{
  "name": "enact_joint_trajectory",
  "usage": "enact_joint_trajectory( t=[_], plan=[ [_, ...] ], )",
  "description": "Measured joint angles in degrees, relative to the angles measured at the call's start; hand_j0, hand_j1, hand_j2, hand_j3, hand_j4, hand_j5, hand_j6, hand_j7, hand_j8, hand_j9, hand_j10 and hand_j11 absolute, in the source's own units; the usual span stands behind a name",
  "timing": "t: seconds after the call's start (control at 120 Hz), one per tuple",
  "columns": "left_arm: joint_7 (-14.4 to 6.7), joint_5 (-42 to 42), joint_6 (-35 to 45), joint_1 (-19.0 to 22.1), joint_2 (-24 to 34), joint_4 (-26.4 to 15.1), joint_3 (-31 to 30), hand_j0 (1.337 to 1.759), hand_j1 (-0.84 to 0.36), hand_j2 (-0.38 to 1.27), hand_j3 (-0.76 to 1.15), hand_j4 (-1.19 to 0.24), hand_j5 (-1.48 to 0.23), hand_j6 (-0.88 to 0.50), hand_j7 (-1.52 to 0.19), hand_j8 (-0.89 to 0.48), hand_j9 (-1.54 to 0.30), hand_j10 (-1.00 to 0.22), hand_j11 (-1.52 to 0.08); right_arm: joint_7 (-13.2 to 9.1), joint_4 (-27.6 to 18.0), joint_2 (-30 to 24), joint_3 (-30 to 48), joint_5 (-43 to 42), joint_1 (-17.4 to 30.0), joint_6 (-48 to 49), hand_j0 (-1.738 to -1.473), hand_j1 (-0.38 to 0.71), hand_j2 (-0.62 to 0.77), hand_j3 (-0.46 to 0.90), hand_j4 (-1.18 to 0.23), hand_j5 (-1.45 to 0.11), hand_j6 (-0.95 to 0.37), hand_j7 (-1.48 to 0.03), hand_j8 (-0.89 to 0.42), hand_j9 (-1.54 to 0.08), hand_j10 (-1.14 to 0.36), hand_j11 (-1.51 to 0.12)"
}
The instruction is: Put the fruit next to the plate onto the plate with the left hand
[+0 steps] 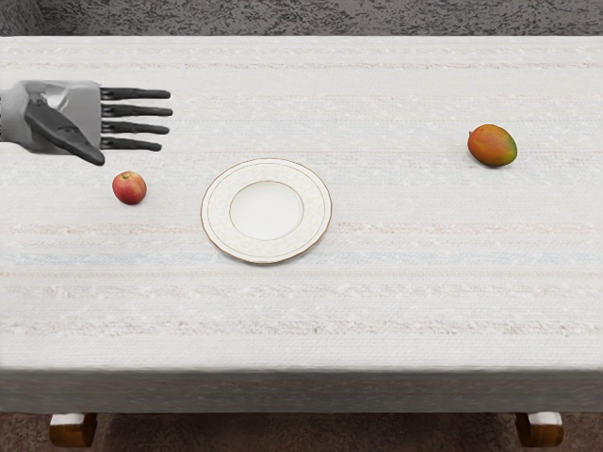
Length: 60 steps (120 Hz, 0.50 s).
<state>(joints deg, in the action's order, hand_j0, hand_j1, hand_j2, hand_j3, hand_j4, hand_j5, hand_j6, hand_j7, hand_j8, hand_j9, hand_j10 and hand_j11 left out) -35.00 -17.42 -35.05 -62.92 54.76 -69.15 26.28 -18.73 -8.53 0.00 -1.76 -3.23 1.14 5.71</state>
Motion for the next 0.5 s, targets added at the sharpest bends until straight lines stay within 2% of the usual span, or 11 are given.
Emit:
enact_joint_trajectory(
  t=[0.167, 0.233, 0.317, 0.442, 0.5],
  plan=[
    [0.0, 1.4, 0.0, -0.4, 0.2, -1.4, 0.0, 1.658, 0.33, 0.00, 0.00, -0.01, -0.01, -0.01, -0.01, -0.01, -0.01, -0.01, -0.01, -0.1, 0.0, 0.0, -0.3, 0.0, 0.0, 0.1, -1.658, -0.35, 0.00, 0.00, 0.00, 0.00, 0.00, 0.00, 0.00, 0.00, 0.00, 0.00],
    [0.0, 4.8, 0.0, -2.5, 0.0, -2.0, 0.2, 1.658, 0.33, 0.00, 0.00, -0.01, -0.01, -0.01, -0.01, -0.01, -0.01, -0.01, -0.02, -0.2, 0.0, 0.0, -0.4, 0.0, 0.0, 0.1, -1.658, -0.35, 0.00, 0.00, 0.00, 0.00, 0.00, 0.00, 0.00, 0.00, 0.00, 0.00],
    [0.0, 16.9, 0.8, -4.5, -1.7, -4.2, 0.5, 1.658, 0.33, 0.00, 0.00, -0.01, -0.02, -0.01, -0.02, -0.01, -0.02, -0.01, -0.02, -0.2, 0.0, 0.0, -0.4, 0.0, 0.0, 0.1, -1.658, -0.35, 0.00, 0.00, 0.00, 0.00, 0.00, 0.00, 0.00, 0.00, 0.00, 0.00],
    [0.0, 39.4, 13.2, -4.7, -2.2, -9.9, 0.1, 1.658, 0.33, 0.00, 0.00, -0.01, -0.02, -0.01, -0.02, -0.01, -0.02, -0.01, -0.02, -0.2, 0.0, 0.0, -0.4, 0.0, 0.0, 0.0, -1.658, -0.35, 0.00, 0.00, 0.00, 0.00, 0.00, 0.00, 0.00, 0.00, 0.00, 0.00],
    [0.0, 49.9, 18.8, -4.2, -5.2, -11.2, -1.1, 1.658, 0.33, 0.00, 0.00, -0.02, -0.02, -0.02, -0.02, -0.02, -0.02, -0.02, -0.02, -0.2, 0.0, 0.0, -0.4, 0.0, 0.0, 0.0, -1.658, -0.35, 0.00, 0.00, 0.00, 0.00, 0.00, 0.00, 0.00, 0.00, 0.00, 0.00]
  ],
)
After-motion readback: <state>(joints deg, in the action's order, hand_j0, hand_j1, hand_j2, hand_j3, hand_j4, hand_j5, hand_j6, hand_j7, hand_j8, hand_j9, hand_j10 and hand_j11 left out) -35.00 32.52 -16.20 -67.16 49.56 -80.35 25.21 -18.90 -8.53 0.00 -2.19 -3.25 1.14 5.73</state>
